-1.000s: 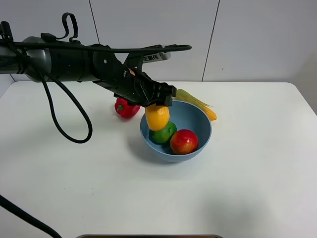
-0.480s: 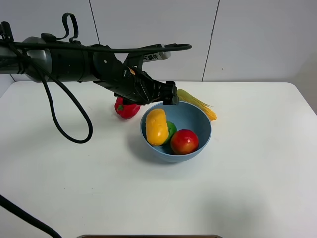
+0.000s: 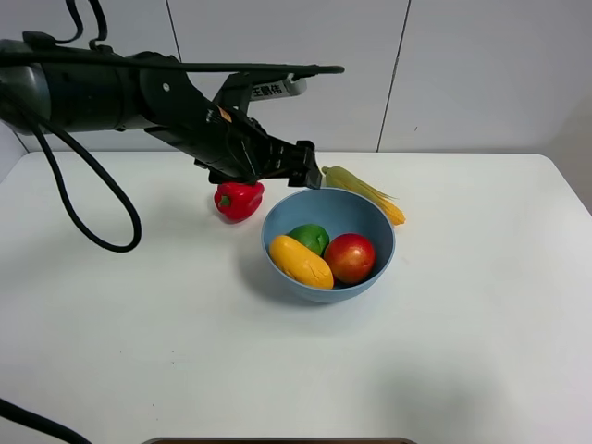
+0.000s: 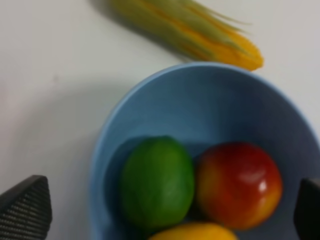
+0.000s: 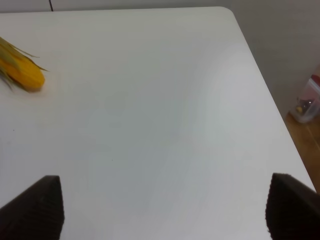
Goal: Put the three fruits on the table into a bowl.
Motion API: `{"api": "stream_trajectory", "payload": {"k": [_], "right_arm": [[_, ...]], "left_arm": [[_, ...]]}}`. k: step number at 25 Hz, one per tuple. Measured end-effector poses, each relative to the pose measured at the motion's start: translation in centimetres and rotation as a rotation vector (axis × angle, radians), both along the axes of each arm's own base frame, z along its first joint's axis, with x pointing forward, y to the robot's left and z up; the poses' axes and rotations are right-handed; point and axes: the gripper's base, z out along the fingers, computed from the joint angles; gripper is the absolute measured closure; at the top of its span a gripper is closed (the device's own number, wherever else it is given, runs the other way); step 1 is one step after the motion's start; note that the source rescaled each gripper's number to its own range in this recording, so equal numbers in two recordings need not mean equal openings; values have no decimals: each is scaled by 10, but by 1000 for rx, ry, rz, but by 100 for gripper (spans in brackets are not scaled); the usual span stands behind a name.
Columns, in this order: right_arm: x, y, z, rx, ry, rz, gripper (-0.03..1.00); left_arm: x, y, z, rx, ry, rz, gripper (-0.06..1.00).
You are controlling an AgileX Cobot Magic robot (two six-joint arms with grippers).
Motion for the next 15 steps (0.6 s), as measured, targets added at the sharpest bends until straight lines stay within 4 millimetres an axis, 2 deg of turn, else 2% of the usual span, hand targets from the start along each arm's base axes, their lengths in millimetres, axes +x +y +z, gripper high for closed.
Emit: {"api": "stream_trajectory", "payload": {"k": [6, 15], "right_arm": [[0, 0, 0, 0, 0, 0, 51], [0, 0, 0, 0, 0, 0, 51]], "left_arm": [[10, 49, 9, 95, 91, 42, -4], [14, 139, 36, 226, 172, 159, -5]]}}
